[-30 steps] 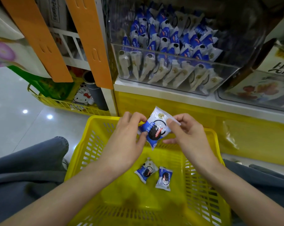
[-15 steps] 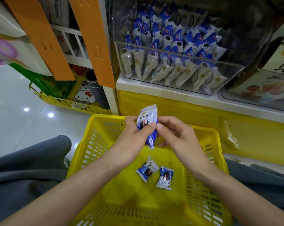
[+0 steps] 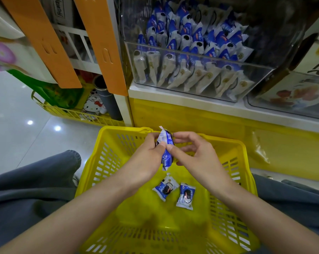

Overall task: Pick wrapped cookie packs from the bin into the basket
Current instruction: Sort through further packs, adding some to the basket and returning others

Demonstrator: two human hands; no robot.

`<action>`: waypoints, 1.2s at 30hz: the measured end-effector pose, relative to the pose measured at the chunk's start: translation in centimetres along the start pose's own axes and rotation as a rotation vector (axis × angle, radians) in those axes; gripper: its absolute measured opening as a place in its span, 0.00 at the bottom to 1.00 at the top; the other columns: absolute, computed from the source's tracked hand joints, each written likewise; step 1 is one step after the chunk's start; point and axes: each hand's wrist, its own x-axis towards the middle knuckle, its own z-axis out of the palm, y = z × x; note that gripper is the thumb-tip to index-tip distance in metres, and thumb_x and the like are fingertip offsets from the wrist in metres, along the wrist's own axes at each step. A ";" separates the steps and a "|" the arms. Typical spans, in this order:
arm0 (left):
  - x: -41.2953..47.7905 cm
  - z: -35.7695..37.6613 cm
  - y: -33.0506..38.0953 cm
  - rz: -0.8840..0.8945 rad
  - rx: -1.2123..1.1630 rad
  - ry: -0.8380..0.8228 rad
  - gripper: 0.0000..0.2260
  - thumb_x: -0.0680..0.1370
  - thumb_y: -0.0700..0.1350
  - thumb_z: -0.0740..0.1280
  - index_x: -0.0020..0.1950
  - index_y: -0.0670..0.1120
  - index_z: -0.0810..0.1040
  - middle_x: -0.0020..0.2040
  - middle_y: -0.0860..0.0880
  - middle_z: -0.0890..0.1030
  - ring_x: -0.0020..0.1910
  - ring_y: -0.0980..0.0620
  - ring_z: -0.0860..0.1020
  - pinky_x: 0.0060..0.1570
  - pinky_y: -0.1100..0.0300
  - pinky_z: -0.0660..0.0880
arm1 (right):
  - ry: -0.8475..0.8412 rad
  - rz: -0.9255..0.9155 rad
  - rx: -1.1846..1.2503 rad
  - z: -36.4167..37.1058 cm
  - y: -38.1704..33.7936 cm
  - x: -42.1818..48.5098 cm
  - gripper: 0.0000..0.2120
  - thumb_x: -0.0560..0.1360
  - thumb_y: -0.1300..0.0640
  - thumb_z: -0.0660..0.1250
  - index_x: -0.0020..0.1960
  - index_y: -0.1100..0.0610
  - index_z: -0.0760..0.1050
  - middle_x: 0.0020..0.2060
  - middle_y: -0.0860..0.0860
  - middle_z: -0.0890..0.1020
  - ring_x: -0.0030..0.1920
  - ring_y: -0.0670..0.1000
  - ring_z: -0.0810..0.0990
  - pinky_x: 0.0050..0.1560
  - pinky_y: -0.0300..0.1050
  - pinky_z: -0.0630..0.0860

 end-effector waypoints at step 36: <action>-0.7 -0.2 1.0 0.266 0.484 0.002 0.13 0.77 0.49 0.64 0.60 0.48 0.71 0.49 0.49 0.80 0.43 0.51 0.80 0.44 0.58 0.77 | 0.057 -0.182 -0.312 -0.8 0.1 0.1 0.06 0.75 0.61 0.66 0.49 0.54 0.81 0.42 0.48 0.83 0.40 0.43 0.79 0.41 0.36 0.77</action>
